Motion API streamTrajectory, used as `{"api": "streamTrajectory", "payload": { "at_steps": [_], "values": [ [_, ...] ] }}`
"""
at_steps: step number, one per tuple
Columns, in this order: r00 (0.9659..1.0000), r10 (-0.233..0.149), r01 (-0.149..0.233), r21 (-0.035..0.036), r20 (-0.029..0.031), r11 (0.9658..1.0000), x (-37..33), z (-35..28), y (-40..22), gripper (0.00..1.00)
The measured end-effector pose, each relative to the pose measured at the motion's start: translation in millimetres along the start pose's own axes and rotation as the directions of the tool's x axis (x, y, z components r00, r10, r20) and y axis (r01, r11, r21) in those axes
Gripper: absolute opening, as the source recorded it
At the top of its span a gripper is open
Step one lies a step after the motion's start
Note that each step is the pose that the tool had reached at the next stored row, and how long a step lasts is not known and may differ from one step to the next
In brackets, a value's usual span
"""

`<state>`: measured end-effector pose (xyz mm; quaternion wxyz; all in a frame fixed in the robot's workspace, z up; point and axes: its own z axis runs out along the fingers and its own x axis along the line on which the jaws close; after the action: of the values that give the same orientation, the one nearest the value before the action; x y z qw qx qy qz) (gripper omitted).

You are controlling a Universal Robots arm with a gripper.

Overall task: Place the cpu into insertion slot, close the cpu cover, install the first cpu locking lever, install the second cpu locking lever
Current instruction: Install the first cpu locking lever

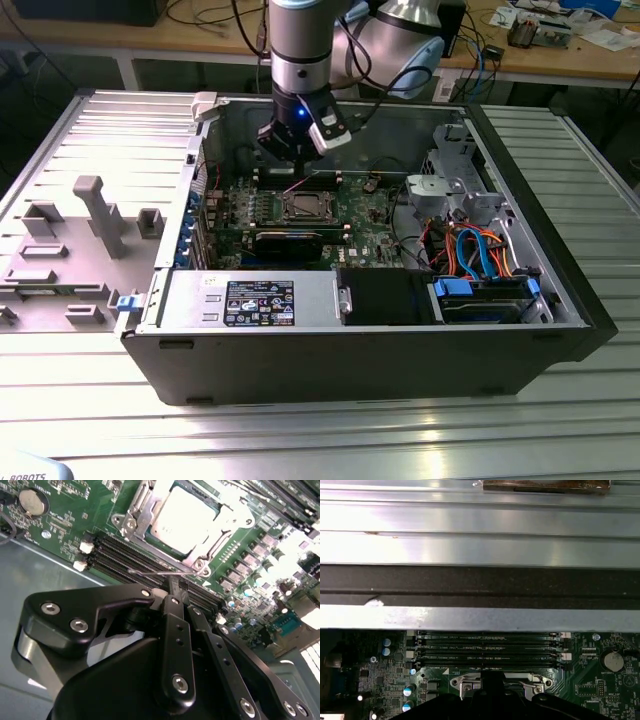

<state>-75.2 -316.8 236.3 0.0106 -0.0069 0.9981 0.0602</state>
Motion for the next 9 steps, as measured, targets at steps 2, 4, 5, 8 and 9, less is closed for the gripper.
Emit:
{"api": "streamTrajectory", "payload": {
  "at_steps": [2, 4, 5, 8, 9],
  "values": [
    [1.0, 0.0, 0.0, 0.0001, -0.0001, 1.0, -1.1, 1.0, 0.1, 0.11],
    [1.0, 0.0, 0.0, 0.0075, -0.0002, 1.0, -2.5, 1.7, 1.4, 0.11],
    [1.0, 0.0, 0.0, 0.0117, -0.0002, 0.9999, -3.0, 1.9, 1.7, 0.11],
    [1.0, 0.0, 0.0, 0.0185, -0.0003, 0.9998, -3.8, 2.2, 2.0, 0.11],
    [1.0, 0.0, 0.0, 0.0188, -0.0004, 0.9998, -4.1, 2.2, 2.2, 0.11]
  ]
}}
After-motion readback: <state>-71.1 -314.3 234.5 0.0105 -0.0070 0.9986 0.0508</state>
